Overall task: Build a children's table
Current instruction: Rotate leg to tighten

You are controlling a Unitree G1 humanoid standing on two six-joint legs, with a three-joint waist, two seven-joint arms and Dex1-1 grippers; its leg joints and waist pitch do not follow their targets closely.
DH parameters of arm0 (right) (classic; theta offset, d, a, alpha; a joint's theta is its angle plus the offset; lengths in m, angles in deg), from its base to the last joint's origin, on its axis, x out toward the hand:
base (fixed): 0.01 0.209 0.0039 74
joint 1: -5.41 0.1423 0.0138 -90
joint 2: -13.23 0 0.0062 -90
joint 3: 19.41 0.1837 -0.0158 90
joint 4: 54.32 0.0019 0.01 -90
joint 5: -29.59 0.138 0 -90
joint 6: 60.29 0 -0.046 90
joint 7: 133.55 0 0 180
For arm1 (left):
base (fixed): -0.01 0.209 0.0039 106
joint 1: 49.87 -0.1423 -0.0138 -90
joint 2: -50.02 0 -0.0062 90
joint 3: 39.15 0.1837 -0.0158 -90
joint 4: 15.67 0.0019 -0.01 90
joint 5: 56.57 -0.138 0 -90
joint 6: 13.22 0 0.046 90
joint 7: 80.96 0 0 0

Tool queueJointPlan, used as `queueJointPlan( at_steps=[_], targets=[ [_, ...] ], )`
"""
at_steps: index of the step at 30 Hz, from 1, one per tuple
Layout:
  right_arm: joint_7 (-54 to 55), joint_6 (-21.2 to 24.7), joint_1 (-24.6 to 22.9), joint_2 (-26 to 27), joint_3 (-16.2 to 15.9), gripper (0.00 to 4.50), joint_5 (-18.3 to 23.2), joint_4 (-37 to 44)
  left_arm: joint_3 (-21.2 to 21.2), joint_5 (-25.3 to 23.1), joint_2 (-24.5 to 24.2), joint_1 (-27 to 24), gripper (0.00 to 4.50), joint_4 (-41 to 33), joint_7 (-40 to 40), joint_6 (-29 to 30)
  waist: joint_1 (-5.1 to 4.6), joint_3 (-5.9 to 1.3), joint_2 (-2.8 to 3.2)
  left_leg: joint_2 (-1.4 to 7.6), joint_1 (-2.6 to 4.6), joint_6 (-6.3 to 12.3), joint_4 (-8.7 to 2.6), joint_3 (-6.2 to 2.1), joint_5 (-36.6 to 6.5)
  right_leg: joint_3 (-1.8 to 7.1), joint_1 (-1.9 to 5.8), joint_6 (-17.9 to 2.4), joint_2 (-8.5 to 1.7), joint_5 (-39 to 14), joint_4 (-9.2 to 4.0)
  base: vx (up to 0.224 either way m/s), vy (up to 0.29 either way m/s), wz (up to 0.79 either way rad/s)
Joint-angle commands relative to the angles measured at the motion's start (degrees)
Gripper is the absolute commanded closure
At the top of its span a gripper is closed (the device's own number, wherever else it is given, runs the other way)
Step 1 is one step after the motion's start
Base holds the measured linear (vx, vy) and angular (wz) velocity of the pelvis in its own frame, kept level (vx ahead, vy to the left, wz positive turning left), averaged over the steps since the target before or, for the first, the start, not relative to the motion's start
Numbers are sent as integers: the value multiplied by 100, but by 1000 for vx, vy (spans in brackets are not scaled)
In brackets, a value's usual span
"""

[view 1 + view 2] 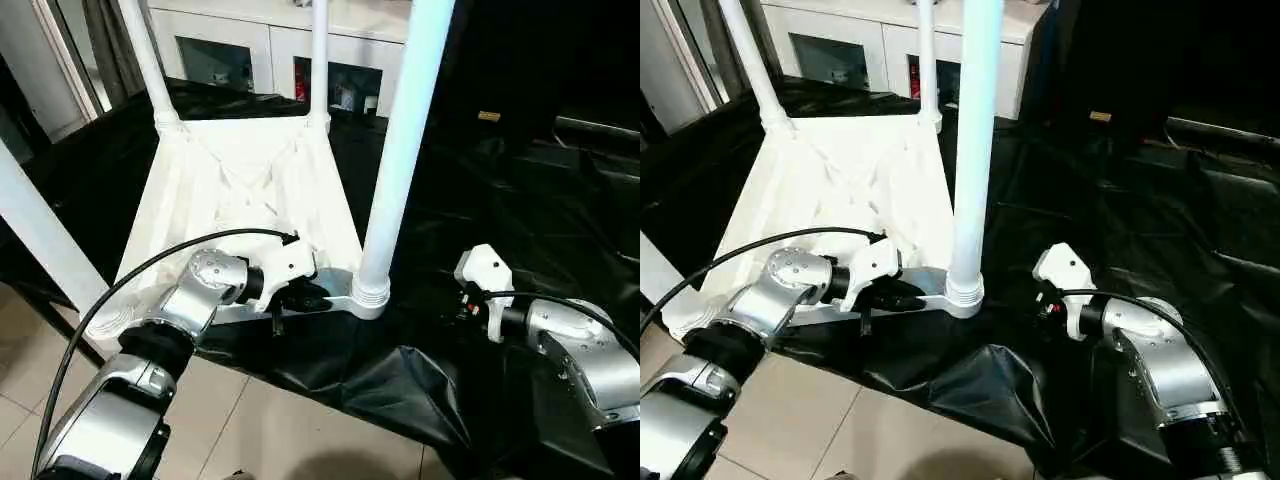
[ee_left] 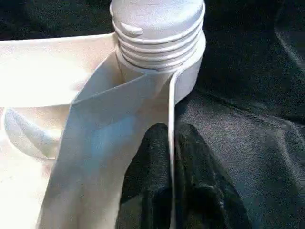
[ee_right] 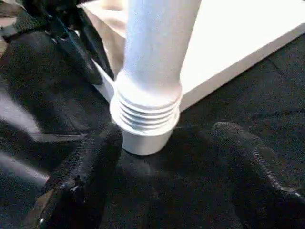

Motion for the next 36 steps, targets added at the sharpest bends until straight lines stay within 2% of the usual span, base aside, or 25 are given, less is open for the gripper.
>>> queueJointPlan(
  at_steps=[1, 3, 5, 6, 9, 10, 12, 13, 17, 23, 30, 31, 35, 36],
  targets=[
    [-92, -58, 39, 30, -4, 118, 95, 173, -12, -82, -109, 51, 447, 121, -18, 111, 11, -355, -84, 82, 21, 369, -375, 2, -1166, 238, 306, -832, -410, -1986, -540, 0, 0, 0],
    [-92, 35, 62, 191, -52, 118, 199, 196, 47, -94, -157, 12, 447, 107, -169, 68, 12, -359, -65, 85, 21, 361, -381, -9, -1155, 238, 300, -805, -414, -2016, -539, 0, 0, 0],
    [-25, 43, 82, 261, -76, 118, 172, 147, 45, -69, -152, -17, 447, 67, -198, 35, -4, -369, -76, 90, 5, 347, -388, -18, -1103, 238, 313, -841, -413, -1883, -516, 0, 0, 0],
    [-6, 73, 89, 314, -99, 89, 182, 128, 36, -30, -138, -37, 450, 25, -234, 18, -7, -373, -76, 95, 18, 342, -383, -13, -1077, 242, 302, -899, -408, -1745, -505, 0, 0, 0],
    [-32, 124, 80, 445, -213, 81, 217, 160, 27, 38, -108, -67, 450, -84, -305, 10, -3, -390, -60, 105, 11, 375, -375, -8, -968, 253, 317, -1061, -410, -1338, -456, 0, 0, 0],
    [-16, 109, 82, 463, -235, 62, 191, 163, 32, 30, -106, -70, 450, -105, -290, 19, -1, -397, -80, 109, 10, 381, -377, -9, -933, 252, 322, -1081, -413, -1261, -446, 0, 0, 0],
    [134, -6, 152, 544, -251, 48, 51, 53, 45, 12, -96, -73, 450, -146, -280, 8, 6, -395, -62, 109, 8, 378, -372, -5, -864, 256, 324, -1138, -413, -1084, -426, 0, 0, 0],
    [261, -115, 221, 594, -275, 42, -95, -67, 38, 32, -87, -79, 450, -174, -306, 34, 13, -398, -68, 112, 12, 369, -371, -4, -858, 257, 320, -1144, -422, -1082, -422, 0, 0, 0],
    [437, -262, 309, 679, -273, 6, -236, -236, 34, 38, -85, -85, 450, -192, -324, 43, 12, -377, -57, 106, 30, 282, -382, 2, -1006, 264, 309, -1070, -426, -1411, -455, 0, 0, 0],
    [436, -168, 394, 855, -392, 6, -193, -298, 71, -4, -111, -135, 450, -261, -308, 80, 15, -388, -68, 113, 23, 316, -381, 0, -935, 268, 322, -1110, -429, -1176, -423, 0, 0, 0],
    [450, -289, 438, 913, -366, 22, -218, -444, 59, -9, -141, -147, 450, -253, -311, 90, 12, -385, -69, 105, 20, 303, -382, 3, -937, 270, 324, -1078, -429, -1251, -430, 0, 0, 0],
    [450, -289, 443, 923, -359, 50, -203, -460, 53, -8, -140, -149, 450, -252, -301, 93, 11, -383, -68, 105, 17, 303, -383, 3, -936, 270, 323, -1074, -427, -1256, -432, 0, 0, 0],
    [438, -315, 465, 931, -361, 64, -219, -505, 47, 1, -145, -162, 450, -288, -303, 124, 10, -385, -71, 105, 21, 306, -383, 2, -925, 268, 322, -1077, -428, -1244, -428, 0, 0, 0],
    [448, -344, 477, 941, -360, 84, -238, -538, 46, -2, -146, -162, 450, -289, -300, 127, 12, -387, -57, 102, 19, 301, -378, 4, -927, 269, 320, -1084, -427, -1250, -431, 0, 0, 0]
  ],
)
